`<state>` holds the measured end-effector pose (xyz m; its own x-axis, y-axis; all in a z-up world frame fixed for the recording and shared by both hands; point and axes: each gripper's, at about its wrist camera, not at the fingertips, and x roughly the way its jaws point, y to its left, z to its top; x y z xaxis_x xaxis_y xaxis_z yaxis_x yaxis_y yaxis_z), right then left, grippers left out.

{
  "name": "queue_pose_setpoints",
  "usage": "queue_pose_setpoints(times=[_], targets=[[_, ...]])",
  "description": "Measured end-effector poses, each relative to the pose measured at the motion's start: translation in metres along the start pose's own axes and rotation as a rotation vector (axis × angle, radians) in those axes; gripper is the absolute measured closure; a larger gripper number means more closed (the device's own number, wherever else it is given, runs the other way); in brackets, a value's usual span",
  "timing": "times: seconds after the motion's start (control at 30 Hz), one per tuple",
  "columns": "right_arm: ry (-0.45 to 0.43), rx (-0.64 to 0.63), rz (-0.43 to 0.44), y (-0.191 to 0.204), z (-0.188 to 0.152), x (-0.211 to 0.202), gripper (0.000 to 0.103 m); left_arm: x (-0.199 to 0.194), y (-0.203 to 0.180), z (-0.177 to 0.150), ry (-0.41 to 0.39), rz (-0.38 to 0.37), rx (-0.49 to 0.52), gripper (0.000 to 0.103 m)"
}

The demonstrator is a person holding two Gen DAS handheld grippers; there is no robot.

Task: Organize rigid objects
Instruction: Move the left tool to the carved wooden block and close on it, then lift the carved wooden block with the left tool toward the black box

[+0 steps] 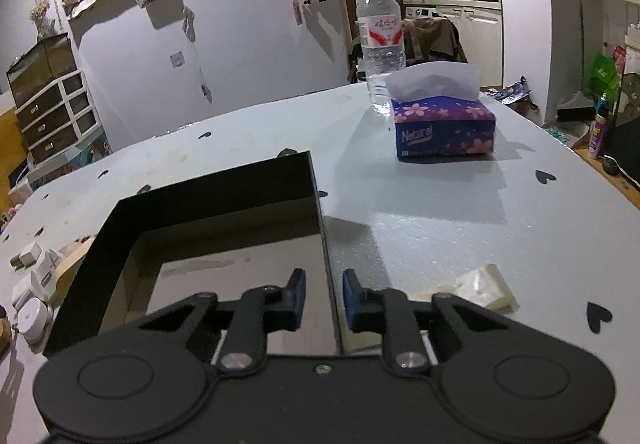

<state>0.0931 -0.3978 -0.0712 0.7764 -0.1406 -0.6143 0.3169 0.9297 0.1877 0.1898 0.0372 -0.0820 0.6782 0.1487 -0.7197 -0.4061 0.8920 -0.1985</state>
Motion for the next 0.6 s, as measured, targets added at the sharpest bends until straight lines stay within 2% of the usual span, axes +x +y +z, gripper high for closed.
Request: queue_pose_setpoints(times=[0.1, 0.23, 0.6], targets=[[0.006, -0.014, -0.016, 0.0012, 0.0015, 0.0035, 0.092, 0.0023, -0.0069, -0.0027, -0.026, 0.021, 0.041, 0.006], [0.017, -0.015, -0.021, -0.001, 0.0026, 0.0068, 0.096, 0.0038, -0.0096, -0.0044, -0.06, 0.046, 0.085, 0.02], [0.02, -0.016, -0.008, -0.0038, 0.0017, 0.0086, 0.098, -0.0015, -0.0094, -0.0098, -0.074, 0.027, 0.145, 0.021]])
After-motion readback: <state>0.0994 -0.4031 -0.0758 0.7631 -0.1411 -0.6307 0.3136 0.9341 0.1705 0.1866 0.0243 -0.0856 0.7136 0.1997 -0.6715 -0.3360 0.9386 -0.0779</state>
